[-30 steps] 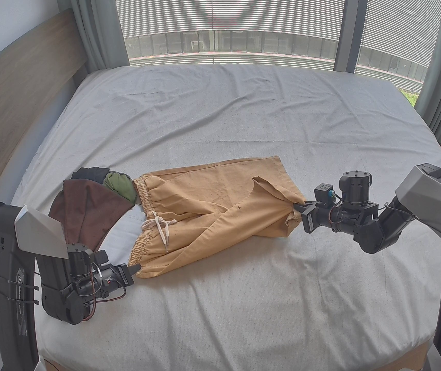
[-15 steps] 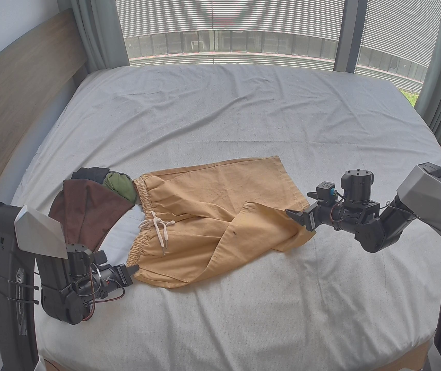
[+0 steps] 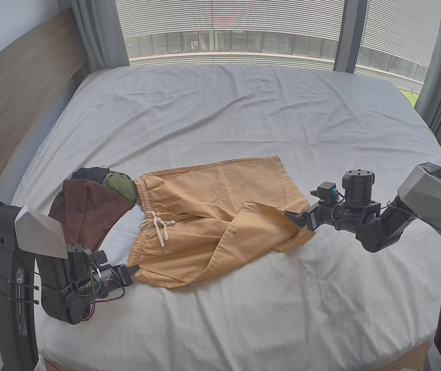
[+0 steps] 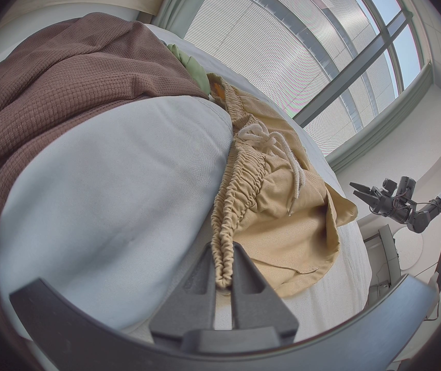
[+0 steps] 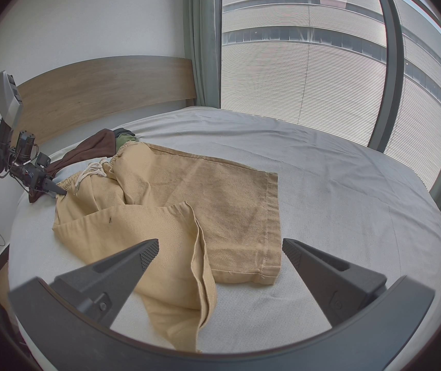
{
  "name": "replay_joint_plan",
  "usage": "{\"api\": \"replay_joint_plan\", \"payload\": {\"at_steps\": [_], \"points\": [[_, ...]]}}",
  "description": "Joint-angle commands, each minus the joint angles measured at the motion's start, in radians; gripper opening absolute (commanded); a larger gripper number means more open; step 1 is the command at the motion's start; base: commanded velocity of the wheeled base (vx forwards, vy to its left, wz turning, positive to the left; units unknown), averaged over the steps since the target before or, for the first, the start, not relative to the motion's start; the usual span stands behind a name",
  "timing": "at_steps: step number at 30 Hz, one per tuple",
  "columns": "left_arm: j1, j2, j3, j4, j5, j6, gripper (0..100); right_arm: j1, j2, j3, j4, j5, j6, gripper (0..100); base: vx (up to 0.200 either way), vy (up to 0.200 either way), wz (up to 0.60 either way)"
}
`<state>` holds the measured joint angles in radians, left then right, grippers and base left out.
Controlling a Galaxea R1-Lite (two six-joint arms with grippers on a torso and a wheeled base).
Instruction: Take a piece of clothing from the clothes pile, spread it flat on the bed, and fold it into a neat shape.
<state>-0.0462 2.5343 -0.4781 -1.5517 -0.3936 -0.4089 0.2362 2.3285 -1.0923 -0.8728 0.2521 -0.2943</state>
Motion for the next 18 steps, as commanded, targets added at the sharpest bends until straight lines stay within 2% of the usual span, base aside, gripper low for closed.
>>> {"api": "replay_joint_plan", "payload": {"at_steps": [1,8,18], "points": [[-0.060,-0.312,-0.020,-0.001,0.001,-0.096,0,0.061,-0.133,0.204,-0.115,0.101,0.353,100,0.000,0.000,0.00],[-0.060,-0.327,-0.019,-0.002,0.001,-0.094,0,0.097,-0.080,0.091,-0.117,0.101,0.395,100,0.000,0.000,0.00],[-0.087,-0.402,0.013,-0.001,0.001,-0.096,0,0.164,-0.086,0.081,-0.130,0.098,0.489,100,0.000,0.000,0.00]]}}
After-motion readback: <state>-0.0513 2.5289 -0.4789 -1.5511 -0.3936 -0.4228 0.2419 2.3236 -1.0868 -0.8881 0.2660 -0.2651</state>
